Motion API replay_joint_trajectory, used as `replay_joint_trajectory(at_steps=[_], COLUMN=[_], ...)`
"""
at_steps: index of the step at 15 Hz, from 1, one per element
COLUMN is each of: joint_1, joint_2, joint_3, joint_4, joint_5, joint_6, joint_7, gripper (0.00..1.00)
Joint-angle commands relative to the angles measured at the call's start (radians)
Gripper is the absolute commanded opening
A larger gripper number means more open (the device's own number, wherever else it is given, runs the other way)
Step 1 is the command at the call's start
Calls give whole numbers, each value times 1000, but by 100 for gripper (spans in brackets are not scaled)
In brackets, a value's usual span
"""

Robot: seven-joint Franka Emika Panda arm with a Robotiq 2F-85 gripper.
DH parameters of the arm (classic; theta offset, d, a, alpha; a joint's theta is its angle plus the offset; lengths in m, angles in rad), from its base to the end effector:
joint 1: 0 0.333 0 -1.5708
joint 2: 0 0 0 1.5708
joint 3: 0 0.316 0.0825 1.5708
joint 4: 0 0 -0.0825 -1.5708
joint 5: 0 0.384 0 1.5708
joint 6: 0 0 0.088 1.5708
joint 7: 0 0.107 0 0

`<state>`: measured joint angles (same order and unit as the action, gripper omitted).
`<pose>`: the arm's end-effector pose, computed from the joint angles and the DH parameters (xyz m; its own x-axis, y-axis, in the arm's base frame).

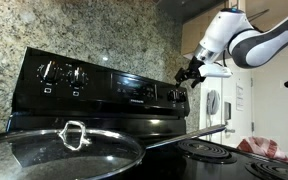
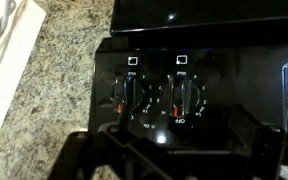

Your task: Tilt the second knob to the right

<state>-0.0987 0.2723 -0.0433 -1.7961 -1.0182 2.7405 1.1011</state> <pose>0.6661 -0.0589 0.4588 0.6011 -0.1903 0.7762 -0.4553 -0.8797 0.1369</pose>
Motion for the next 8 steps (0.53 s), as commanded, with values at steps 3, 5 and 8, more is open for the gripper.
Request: replay_joint_trajectory(at_steps=[3,5,8], joint_1=[-1,-1,-1], joint_2=[15,15,15], joint_3=[2,3,3], joint_4=[13,16,17], joint_5=[12,13,13], joint_6=[3,3,3], joint_7=[0,0,0], gripper=[100,100,100])
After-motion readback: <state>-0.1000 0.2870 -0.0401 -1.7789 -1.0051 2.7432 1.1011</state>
